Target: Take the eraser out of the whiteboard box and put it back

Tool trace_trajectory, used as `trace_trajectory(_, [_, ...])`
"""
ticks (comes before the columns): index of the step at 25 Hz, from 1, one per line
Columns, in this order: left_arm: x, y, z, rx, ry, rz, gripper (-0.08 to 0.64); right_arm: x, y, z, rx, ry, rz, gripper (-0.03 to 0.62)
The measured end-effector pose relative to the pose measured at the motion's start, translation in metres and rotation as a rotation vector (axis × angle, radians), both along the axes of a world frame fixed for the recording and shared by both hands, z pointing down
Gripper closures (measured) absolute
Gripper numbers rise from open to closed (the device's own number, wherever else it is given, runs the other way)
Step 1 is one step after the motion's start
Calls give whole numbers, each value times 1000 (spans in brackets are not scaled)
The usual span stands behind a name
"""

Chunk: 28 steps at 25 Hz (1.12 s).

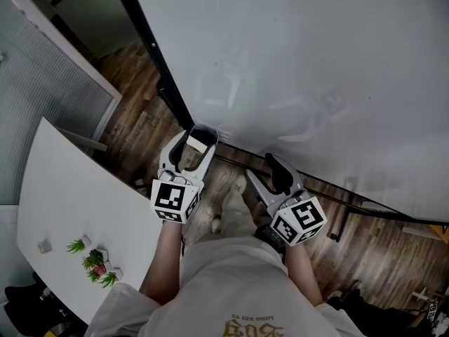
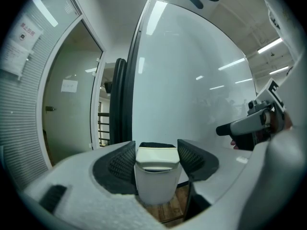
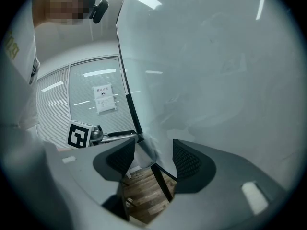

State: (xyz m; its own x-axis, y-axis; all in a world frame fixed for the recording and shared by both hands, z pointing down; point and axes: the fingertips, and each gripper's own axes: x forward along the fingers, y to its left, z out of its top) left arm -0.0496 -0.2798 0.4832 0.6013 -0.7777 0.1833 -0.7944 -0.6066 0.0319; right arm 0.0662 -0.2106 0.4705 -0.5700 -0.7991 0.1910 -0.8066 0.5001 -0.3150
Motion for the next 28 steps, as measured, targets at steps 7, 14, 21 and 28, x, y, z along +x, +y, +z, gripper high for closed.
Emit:
trace_trajectory(7, [-2, 4, -6, -2, 11, -4, 288, 2, 5, -5, 7, -3, 4, 339])
trace_trajectory(14, [-4, 11, -19, 20, 33, -2, 285, 5, 10, -11, 24, -3, 9, 339])
trace_trajectory(21, [-8, 26, -34, 52, 47, -6, 286, 7, 20, -18, 44, -7, 12, 342])
trace_trajectory(28, [-12, 51, -49, 88, 61, 1, 308, 5, 36, -29, 85, -7, 23, 387])
